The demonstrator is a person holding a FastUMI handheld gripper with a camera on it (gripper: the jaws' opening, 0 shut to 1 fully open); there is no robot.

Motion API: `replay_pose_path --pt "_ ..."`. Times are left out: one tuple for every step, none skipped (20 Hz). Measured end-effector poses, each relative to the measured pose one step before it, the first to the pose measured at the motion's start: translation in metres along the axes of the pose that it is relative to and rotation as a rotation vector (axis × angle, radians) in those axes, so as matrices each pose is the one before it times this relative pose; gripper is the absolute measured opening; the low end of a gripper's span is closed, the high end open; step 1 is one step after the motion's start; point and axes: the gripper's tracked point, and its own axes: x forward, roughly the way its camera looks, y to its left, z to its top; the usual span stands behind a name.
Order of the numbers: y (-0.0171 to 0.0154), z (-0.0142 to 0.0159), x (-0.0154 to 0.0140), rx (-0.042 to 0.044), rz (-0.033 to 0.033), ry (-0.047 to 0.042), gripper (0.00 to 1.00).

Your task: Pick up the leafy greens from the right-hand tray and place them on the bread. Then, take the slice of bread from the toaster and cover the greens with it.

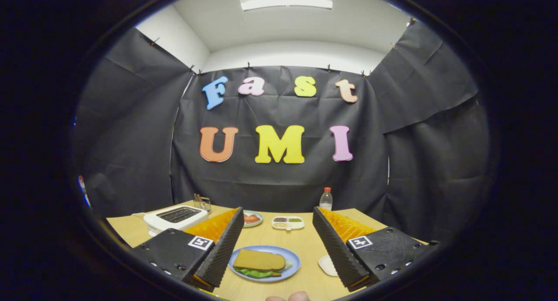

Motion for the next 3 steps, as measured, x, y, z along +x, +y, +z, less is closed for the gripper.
replay_pose_path --pt "0.00114 0.00110 0.00157 -0.00065 -0.00437 -0.00569 0.96" --pt "0.00073 0.00095 0.00024 0.00020 -0.00393 -0.00507 0.96" --pt "0.00203 0.00057 0.00146 0.00115 0.00007 -0.00542 0.96"
